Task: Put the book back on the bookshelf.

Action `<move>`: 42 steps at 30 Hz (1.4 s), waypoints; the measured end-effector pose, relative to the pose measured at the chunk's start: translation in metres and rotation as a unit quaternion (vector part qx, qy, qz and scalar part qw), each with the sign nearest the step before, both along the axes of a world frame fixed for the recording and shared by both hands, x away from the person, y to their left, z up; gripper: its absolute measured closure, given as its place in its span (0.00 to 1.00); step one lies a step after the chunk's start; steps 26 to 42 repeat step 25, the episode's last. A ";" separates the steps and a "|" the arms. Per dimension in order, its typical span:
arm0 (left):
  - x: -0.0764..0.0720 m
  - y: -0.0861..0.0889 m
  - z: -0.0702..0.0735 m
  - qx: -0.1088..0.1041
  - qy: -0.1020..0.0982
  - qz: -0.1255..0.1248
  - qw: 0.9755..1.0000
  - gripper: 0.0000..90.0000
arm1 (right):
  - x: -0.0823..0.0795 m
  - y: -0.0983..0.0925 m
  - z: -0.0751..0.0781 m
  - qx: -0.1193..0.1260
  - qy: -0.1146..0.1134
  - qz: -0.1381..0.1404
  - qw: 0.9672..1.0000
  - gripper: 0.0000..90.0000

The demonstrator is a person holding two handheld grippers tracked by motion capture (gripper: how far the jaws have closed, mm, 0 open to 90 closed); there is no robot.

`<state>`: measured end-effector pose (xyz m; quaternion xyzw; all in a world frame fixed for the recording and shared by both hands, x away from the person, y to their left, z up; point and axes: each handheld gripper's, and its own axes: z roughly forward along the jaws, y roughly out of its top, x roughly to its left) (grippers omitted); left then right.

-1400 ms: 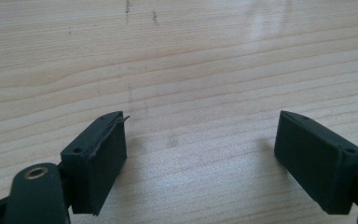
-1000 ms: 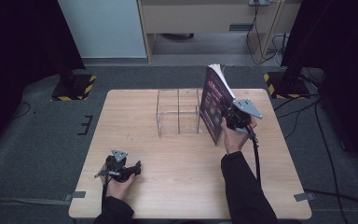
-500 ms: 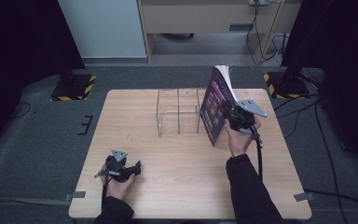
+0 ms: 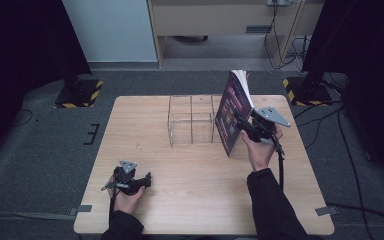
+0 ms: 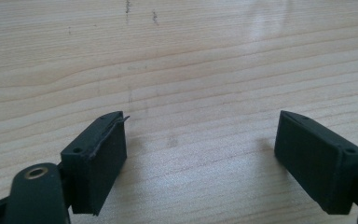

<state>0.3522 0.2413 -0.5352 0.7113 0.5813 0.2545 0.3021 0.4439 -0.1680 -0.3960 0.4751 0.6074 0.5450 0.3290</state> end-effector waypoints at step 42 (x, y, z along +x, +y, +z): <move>0.000 0.000 0.000 -0.001 0.001 -0.002 1.000 0.16 | -0.053 -0.061 -0.072 -0.022 0.094 0.053 0.994 0.20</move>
